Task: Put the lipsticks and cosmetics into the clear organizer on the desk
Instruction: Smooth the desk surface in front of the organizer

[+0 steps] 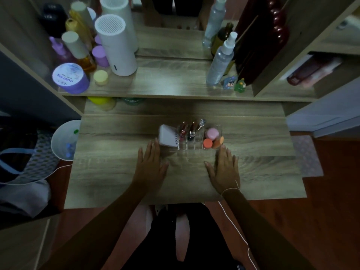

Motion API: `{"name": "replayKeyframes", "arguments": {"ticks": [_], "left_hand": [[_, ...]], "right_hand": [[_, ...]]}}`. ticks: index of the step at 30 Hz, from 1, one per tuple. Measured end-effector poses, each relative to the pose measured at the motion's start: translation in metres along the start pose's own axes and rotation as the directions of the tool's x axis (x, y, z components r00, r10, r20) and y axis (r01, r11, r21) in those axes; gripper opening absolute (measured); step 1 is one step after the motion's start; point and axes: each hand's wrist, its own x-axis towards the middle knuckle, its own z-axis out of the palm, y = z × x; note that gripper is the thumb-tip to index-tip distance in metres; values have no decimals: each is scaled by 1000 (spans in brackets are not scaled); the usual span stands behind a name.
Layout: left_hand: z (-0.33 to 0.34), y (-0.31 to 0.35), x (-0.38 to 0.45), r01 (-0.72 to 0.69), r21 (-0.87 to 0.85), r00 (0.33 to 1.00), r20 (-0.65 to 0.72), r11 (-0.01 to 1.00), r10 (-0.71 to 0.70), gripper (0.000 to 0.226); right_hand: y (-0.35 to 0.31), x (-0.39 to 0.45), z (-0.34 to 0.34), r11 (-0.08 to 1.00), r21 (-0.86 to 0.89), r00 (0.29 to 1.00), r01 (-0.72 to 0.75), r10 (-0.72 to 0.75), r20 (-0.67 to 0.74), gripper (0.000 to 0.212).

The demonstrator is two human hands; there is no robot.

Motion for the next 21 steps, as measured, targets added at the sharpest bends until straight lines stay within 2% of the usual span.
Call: {"name": "replayKeyframes", "arguments": {"ticks": [12,21], "left_hand": [[15,70,25,-45,88,998,42,995,42,81],[31,131,50,-43,109,996,78,993,34,78]], "right_hand": [[76,10,-21,999,-32,998,-27,28,59,79],[141,28,-41,999,32,999,-10,9,48,81]]}}
